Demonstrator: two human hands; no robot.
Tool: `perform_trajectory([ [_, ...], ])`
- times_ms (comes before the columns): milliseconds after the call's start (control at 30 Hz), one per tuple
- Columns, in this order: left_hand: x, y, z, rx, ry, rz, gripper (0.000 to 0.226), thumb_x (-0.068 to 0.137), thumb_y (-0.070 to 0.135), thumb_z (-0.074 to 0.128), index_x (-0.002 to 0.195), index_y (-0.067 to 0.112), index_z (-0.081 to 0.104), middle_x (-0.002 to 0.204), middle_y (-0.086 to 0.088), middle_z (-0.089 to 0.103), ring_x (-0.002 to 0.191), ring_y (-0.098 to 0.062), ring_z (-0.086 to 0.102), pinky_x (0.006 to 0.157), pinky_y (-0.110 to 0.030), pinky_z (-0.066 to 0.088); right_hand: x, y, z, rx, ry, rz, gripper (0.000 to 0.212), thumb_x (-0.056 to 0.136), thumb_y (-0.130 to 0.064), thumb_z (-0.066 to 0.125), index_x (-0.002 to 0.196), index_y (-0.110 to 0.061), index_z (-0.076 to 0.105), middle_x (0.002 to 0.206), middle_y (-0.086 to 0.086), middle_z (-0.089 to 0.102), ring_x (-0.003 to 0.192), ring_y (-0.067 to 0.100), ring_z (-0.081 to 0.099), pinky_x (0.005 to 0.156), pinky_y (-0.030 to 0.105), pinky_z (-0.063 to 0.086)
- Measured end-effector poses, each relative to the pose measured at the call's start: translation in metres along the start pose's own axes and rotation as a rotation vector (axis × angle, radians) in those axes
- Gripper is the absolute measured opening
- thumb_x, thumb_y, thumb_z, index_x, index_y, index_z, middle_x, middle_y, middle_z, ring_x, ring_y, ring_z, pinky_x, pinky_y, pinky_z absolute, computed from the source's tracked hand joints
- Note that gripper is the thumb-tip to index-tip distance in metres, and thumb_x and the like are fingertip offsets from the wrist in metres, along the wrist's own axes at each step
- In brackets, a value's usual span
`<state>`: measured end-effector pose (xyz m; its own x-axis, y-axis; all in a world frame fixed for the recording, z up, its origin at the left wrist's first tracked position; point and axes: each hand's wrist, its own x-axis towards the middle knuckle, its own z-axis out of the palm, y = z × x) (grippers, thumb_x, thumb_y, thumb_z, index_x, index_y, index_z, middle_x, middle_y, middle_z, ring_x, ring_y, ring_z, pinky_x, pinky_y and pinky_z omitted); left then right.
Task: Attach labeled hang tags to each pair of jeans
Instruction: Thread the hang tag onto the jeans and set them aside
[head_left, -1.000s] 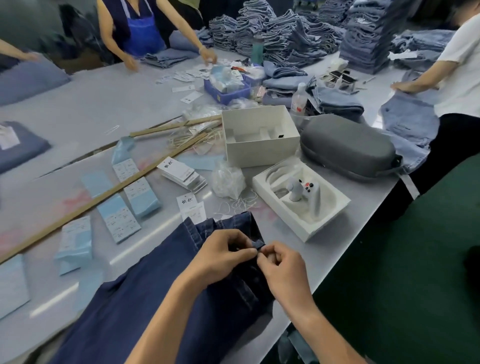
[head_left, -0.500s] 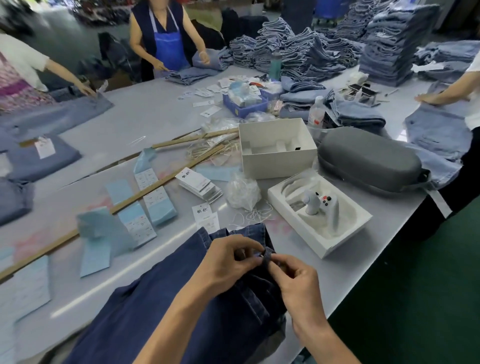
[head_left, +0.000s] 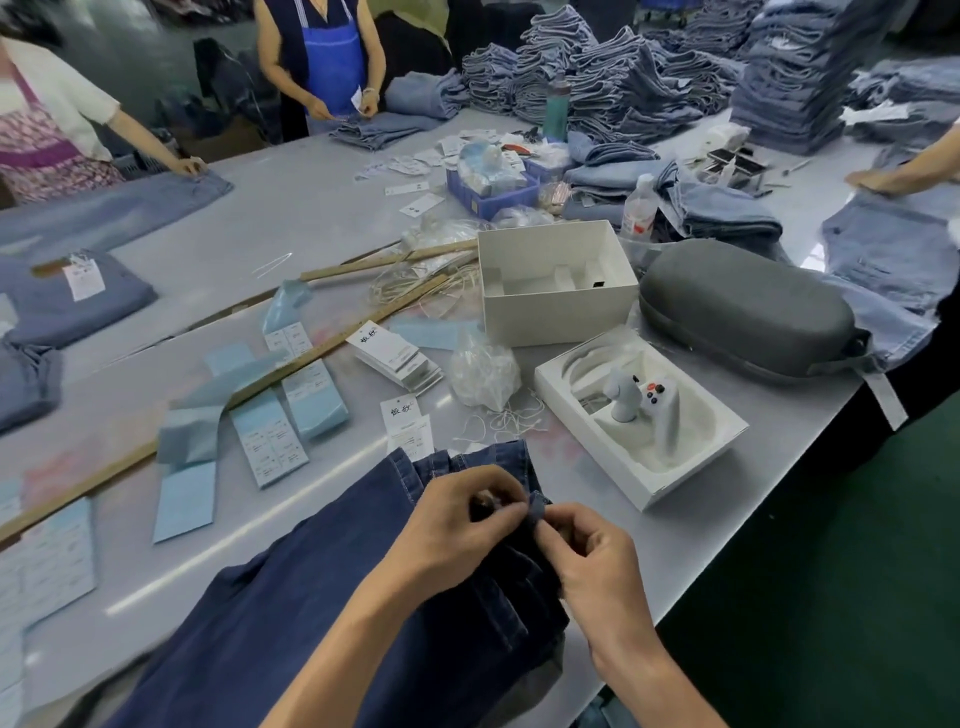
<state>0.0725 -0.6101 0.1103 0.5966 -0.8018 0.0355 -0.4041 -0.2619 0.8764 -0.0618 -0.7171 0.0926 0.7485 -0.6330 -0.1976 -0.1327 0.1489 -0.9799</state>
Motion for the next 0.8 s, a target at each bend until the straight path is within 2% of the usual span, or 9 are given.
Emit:
perform_trajectory([
  [167, 0.003, 0.018, -0.012, -0.6, 0.283, -0.113, 0.01, 0.097, 0.015, 0.062, 0.095, 0.006, 0.058, 0.097, -0.011, 0.078, 0.09, -0.02, 0.073, 0.079, -0.029, 0.052, -0.004, -0.001, -0.013, -0.362, 0.114, -0.338, 0.014, 0.092, -0.021, 0.07, 0.1, -0.031, 0.075, 0.089, -0.017, 0.074, 0.085, 0.003, 0.071, 0.076, 0.016, 0.056],
  [267, 0.002, 0.032, -0.025, -0.756, 0.307, -0.099, 0.017, 0.092, 0.026, 0.06, 0.097, 0.011, 0.056, 0.097, -0.018, 0.077, 0.096, -0.031, 0.074, 0.085, -0.035, 0.058, -0.012, -0.005, -0.021, -0.457, 0.201, -0.523, 0.022, 0.093, -0.023, 0.062, 0.111, -0.021, 0.074, 0.101, -0.015, 0.074, 0.096, 0.002, 0.071, 0.086, 0.015, 0.055],
  [333, 0.003, 0.037, -0.028, -0.829, 0.336, -0.1, 0.015, 0.09, 0.027, 0.061, 0.097, 0.014, 0.058, 0.087, -0.017, 0.076, 0.087, -0.032, 0.074, 0.085, -0.039, 0.059, -0.015, -0.009, -0.026, -0.566, 0.2, -0.625, 0.023, 0.096, -0.02, 0.061, 0.116, -0.02, 0.073, 0.106, -0.015, 0.073, 0.101, -0.001, 0.068, 0.089, 0.011, 0.05],
  [400, 0.004, 0.04, -0.028, -0.855, 0.374, -0.097, 0.015, 0.091, 0.025, 0.062, 0.099, 0.013, 0.059, 0.077, -0.015, 0.071, 0.077, -0.029, 0.071, 0.081, -0.041, 0.059, -0.016, -0.011, -0.03, -0.448, 0.188, -0.567, 0.021, 0.099, -0.014, 0.061, 0.114, -0.022, 0.074, 0.107, -0.013, 0.073, 0.103, 0.001, 0.068, 0.09, 0.011, 0.05],
  [467, 0.006, 0.041, -0.029, -0.845, 0.406, -0.097, 0.015, 0.091, 0.024, 0.063, 0.101, 0.013, 0.062, 0.075, -0.013, 0.068, 0.073, -0.028, 0.068, 0.078, -0.041, 0.058, -0.012, -0.018, -0.034, -0.002, 0.124, -0.312, 0.026, 0.101, -0.008, 0.055, 0.106, -0.022, 0.076, 0.106, -0.001, 0.075, 0.102, 0.016, 0.072, 0.089, 0.025, 0.057],
  [533, 0.007, 0.043, -0.03, -0.827, 0.43, -0.101, 0.012, 0.09, 0.024, 0.065, 0.098, 0.016, 0.066, 0.075, -0.012, 0.067, 0.072, -0.026, 0.066, 0.076, -0.04, 0.058, -0.008, -0.023, -0.042, 0.186, 0.051, -0.149, 0.028, 0.101, -0.008, 0.052, 0.101, -0.022, 0.077, 0.102, 0.007, 0.075, 0.094, 0.024, 0.073, 0.083, 0.035, 0.061],
  [667, 0.009, 0.044, -0.026, -0.796, 0.42, -0.075, 0.01, 0.089, 0.023, 0.068, 0.095, 0.015, 0.069, 0.076, -0.01, 0.065, 0.07, -0.021, 0.061, 0.07, -0.031, 0.056, -0.012, -0.018, -0.041, -0.282, -0.1, -0.244, 0.018, 0.088, -0.023, 0.073, 0.103, -0.032, 0.076, 0.096, -0.009, 0.075, 0.087, 0.012, 0.072, 0.079, 0.025, 0.06],
  [733, 0.009, 0.047, -0.024, -0.789, 0.392, -0.042, 0.011, 0.087, 0.021, 0.07, 0.093, 0.012, 0.07, 0.079, -0.01, 0.067, 0.07, -0.017, 0.061, 0.068, -0.028, 0.055, -0.015, -0.011, -0.032, -0.439, -0.072, -0.303, 0.023, 0.082, -0.03, 0.078, 0.105, -0.031, 0.074, 0.095, -0.018, 0.071, 0.088, 0.003, 0.069, 0.078, 0.013, 0.054],
  [800, 0.009, 0.052, -0.022, -0.776, 0.355, 0.002, 0.009, 0.088, 0.018, 0.072, 0.093, 0.011, 0.072, 0.086, -0.015, 0.072, 0.069, -0.014, 0.063, 0.065, -0.024, 0.053, -0.015, -0.006, -0.021, -0.517, 0.019, -0.344, 0.023, 0.08, -0.023, 0.082, 0.1, -0.03, 0.074, 0.09, -0.02, 0.07, 0.086, -0.002, 0.067, 0.077, 0.009, 0.051],
])
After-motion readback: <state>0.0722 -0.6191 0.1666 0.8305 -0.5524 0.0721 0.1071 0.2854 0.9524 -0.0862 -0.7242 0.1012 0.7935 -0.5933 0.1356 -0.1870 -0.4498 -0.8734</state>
